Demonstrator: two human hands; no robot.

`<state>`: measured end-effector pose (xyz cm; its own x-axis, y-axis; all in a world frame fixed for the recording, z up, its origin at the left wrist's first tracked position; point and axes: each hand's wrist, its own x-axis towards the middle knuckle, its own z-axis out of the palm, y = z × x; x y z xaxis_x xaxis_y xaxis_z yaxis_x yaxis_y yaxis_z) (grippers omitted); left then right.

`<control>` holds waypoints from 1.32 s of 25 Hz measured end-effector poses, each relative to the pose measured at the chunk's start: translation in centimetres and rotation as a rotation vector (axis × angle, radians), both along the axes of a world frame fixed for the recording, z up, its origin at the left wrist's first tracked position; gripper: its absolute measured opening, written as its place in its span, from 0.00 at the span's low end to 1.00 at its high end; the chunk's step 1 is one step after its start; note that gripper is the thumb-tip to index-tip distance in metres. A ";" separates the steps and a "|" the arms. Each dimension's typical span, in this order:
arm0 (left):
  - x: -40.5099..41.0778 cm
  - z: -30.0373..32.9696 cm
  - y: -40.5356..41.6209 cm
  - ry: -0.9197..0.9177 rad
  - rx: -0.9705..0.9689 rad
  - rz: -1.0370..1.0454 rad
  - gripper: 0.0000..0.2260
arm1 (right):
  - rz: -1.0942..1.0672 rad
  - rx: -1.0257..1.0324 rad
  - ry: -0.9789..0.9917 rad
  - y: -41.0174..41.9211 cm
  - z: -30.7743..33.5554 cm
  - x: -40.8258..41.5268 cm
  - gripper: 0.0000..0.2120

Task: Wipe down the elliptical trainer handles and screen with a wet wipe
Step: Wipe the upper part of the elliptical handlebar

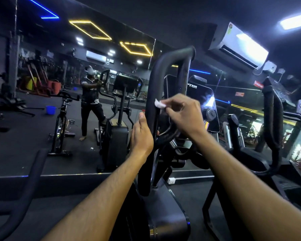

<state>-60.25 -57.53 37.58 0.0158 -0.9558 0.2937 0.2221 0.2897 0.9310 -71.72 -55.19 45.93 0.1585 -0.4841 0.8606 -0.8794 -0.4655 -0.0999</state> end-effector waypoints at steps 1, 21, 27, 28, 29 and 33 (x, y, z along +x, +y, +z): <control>0.0 -0.1 0.0 0.000 0.004 0.001 0.27 | -0.026 -0.067 0.134 -0.2 1.8 0.2 0.11; -0.4 -1.0 -2.3 -0.006 -0.026 -0.017 0.24 | -0.458 0.028 1.276 -3.5 8.7 5.0 0.04; -0.4 -1.5 -2.5 -0.048 -0.085 -0.018 0.26 | -0.379 0.236 1.389 -1.6 5.9 7.6 0.08; -0.4 -1.5 -2.5 -0.033 -0.081 -0.018 0.25 | -0.377 0.227 1.398 -1.8 7.0 8.0 0.07; -0.5 -1.4 -2.4 -0.017 -0.077 -0.015 0.24 | -0.407 0.196 1.381 -2.0 8.7 8.2 0.07; -0.6 -1.6 -2.5 -0.010 -0.079 -0.029 0.24 | -0.506 0.044 1.182 -2.9 12.6 6.7 0.06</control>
<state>-60.81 -60.08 36.00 -0.0147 -0.9295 0.3685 0.2219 0.3563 0.9076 -64.99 -58.05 58.50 0.6016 -0.7381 0.3055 -0.5208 -0.0724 0.8506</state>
